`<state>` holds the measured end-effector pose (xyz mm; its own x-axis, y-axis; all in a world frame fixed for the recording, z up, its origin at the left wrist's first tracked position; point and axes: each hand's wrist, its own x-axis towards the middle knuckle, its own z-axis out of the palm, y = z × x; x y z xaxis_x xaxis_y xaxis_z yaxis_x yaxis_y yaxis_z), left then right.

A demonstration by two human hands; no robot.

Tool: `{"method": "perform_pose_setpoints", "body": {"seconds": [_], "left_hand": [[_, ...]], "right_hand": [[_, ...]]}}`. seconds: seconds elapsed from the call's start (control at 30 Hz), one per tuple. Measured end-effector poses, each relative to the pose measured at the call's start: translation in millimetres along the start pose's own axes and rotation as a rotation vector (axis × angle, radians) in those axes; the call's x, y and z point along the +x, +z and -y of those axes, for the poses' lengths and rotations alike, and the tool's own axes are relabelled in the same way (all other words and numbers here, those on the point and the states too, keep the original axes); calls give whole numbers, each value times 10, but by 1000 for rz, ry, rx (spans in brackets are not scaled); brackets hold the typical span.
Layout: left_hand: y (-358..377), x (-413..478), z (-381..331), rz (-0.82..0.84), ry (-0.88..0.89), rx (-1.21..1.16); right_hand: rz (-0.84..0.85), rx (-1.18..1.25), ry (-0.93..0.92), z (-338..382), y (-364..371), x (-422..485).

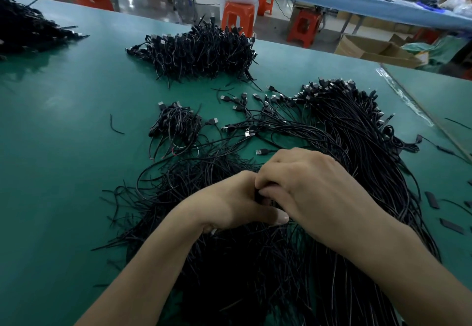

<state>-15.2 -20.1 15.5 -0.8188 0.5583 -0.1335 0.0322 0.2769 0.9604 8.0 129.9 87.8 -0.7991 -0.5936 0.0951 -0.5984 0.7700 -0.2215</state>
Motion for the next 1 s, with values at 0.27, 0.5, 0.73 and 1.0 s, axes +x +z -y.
{"method": "perform_pose_setpoints", "body": {"seconds": [0.27,0.5,0.73,1.0], "left_hand": [[13,-36,-45,-47,-6,39],[-72,-68,-65,-48,-71,-479],[-64,-99,-147,-41,79,-787],[40,-64,-137,-493,96,87]], "right_hand": [[16,-16,-57,28,19,33],[-166,-49,-68,-75,78,21],[-542,-82,-152,-178,198,1],[-664,462,128,-196,405,48]]}}
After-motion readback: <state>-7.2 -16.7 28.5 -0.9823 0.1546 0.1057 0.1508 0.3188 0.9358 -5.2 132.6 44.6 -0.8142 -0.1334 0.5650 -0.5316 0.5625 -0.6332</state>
